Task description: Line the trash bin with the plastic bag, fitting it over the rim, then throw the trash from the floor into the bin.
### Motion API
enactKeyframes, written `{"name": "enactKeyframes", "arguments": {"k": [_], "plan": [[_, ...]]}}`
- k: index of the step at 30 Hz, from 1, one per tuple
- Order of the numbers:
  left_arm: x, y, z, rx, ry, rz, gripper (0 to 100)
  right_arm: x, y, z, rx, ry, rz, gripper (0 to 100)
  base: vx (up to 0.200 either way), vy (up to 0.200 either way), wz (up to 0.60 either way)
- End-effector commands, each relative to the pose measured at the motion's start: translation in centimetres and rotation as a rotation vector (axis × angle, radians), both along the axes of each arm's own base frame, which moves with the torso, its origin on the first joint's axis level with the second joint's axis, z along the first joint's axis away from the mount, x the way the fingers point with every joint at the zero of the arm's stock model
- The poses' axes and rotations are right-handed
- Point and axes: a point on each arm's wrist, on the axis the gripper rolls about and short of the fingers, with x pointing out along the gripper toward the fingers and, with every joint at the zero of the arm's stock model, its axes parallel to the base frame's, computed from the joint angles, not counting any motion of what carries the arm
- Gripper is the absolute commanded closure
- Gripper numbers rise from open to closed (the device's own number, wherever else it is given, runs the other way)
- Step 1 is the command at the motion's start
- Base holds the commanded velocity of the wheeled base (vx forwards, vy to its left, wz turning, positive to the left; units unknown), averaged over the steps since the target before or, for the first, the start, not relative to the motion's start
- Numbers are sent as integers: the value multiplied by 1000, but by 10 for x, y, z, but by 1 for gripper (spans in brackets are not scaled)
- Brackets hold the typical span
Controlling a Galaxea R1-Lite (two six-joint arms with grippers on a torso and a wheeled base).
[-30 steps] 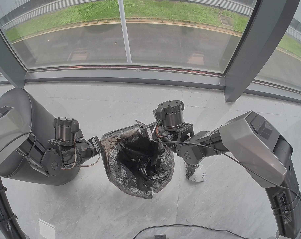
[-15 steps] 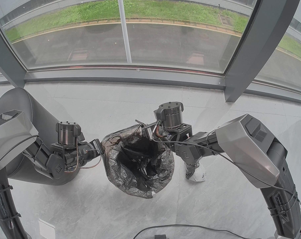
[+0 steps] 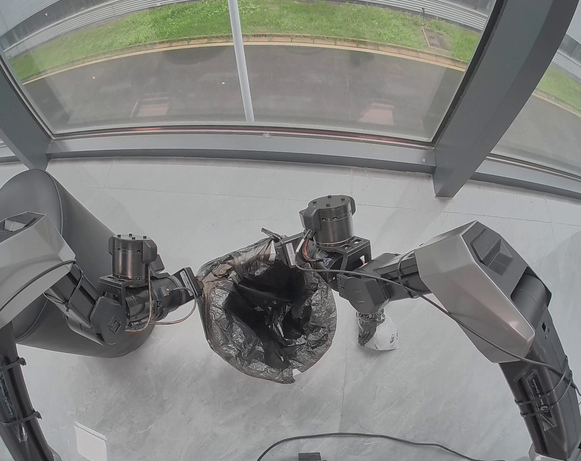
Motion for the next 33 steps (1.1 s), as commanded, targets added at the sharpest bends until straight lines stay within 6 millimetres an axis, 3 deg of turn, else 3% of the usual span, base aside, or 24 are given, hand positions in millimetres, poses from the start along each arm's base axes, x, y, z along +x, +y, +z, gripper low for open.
{"name": "enactKeyframes", "arguments": {"k": [1,26,27,33], "plan": [[0,0,0,-1,0,-1,100,3,0,-5,2,-1,-4,0,0,0,0],[-2,-2,-2,-5,-47,0,100,3,4,-3,26,-6,-3,0,0,0,0],[-2,-2,-2,-5,-47,0,0,3,4,-3,26,-6,-3,0,0,0,0],[-2,-3,0,-8,-50,0,0,3,4,-3,27,-5,-4,0,0,0,0]]}}
